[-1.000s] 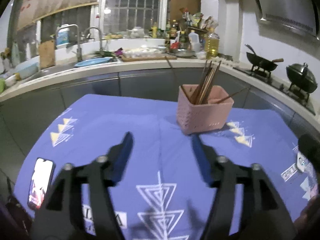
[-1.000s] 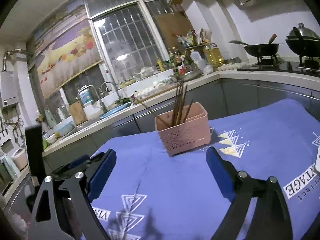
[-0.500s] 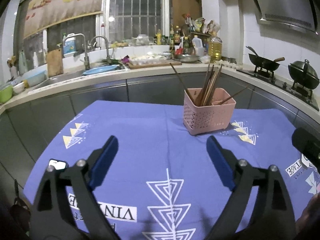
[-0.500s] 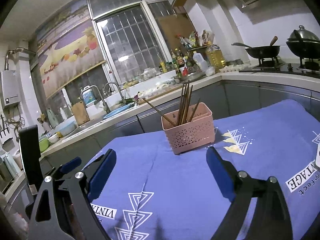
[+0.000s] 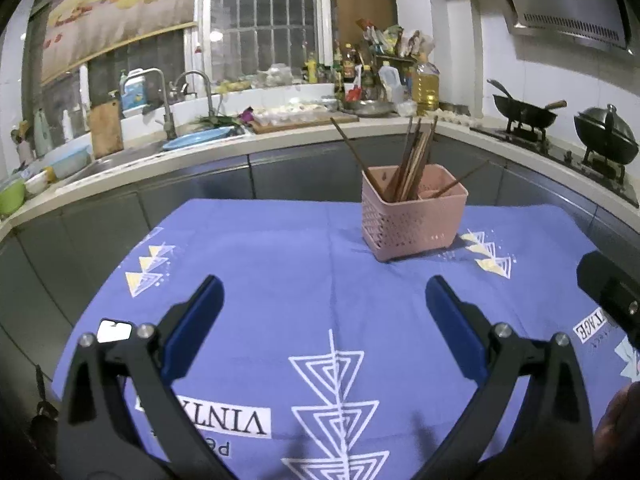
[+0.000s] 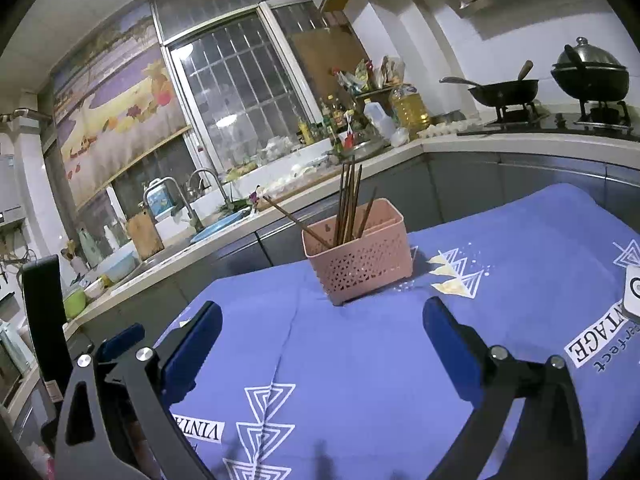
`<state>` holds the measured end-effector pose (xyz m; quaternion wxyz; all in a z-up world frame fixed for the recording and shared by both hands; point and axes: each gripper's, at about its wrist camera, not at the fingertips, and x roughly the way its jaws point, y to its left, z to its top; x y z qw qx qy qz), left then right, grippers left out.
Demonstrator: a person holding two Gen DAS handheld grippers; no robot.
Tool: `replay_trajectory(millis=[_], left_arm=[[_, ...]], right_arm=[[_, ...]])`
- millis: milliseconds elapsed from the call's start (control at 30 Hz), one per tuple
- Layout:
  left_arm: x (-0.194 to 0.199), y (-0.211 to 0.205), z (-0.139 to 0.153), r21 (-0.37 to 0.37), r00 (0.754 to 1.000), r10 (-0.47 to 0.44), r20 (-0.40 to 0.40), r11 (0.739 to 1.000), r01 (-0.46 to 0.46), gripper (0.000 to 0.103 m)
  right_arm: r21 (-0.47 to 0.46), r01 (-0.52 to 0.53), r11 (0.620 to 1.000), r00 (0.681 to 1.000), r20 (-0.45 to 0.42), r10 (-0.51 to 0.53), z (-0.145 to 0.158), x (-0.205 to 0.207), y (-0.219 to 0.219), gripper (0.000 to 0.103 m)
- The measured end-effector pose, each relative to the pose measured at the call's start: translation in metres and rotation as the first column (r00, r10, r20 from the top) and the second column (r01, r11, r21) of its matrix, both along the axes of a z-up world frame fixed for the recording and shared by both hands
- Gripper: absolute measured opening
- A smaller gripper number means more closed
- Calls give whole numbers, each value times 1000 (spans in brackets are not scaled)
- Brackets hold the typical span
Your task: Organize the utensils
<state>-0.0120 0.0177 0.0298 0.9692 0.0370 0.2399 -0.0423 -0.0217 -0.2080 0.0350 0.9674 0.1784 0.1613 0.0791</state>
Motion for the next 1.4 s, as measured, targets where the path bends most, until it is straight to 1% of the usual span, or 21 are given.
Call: replay_trajectory(millis=[133, 233, 500, 633, 867, 1000, 1200, 1400], left_arm=[[-1, -5, -3, 13, 1000, -11, -12, 1000, 12, 97], [-2, -9, -3, 29, 1000, 6, -12, 1000, -6, 97], [-5, -7, 1, 7, 998, 54, 19, 999, -54, 97], [-5, -6, 3, 5, 997, 74, 16, 997, -74, 97], [-4, -11, 6, 64, 993, 118, 0, 991, -117, 97], [-6, -12, 8, 84, 991, 133, 2, 988, -132, 97], [-9, -8, 12, 75, 990, 141, 10, 987, -141, 97], [-13, -11, 15, 91, 990, 139, 25, 986, -141, 97]], right_arm=[[13, -1, 1000, 1000, -15, 1, -3, 2, -4, 99], [20, -1, 1000, 1000, -21, 2, -4, 2, -5, 99], [20, -2, 1000, 1000, -23, 2, -4, 1, -4, 99], [14, -16, 1000, 999, -28, 17, -5, 1, -4, 99], [16, -30, 999, 999, -34, 30, -4, 2, -3, 99], [11, -39, 999, 999, -31, 39, -4, 2, -1, 99], [5, -49, 999, 999, -23, 49, -3, 1, 2, 99], [8, -50, 999, 998, -23, 51, -3, 0, 3, 99]])
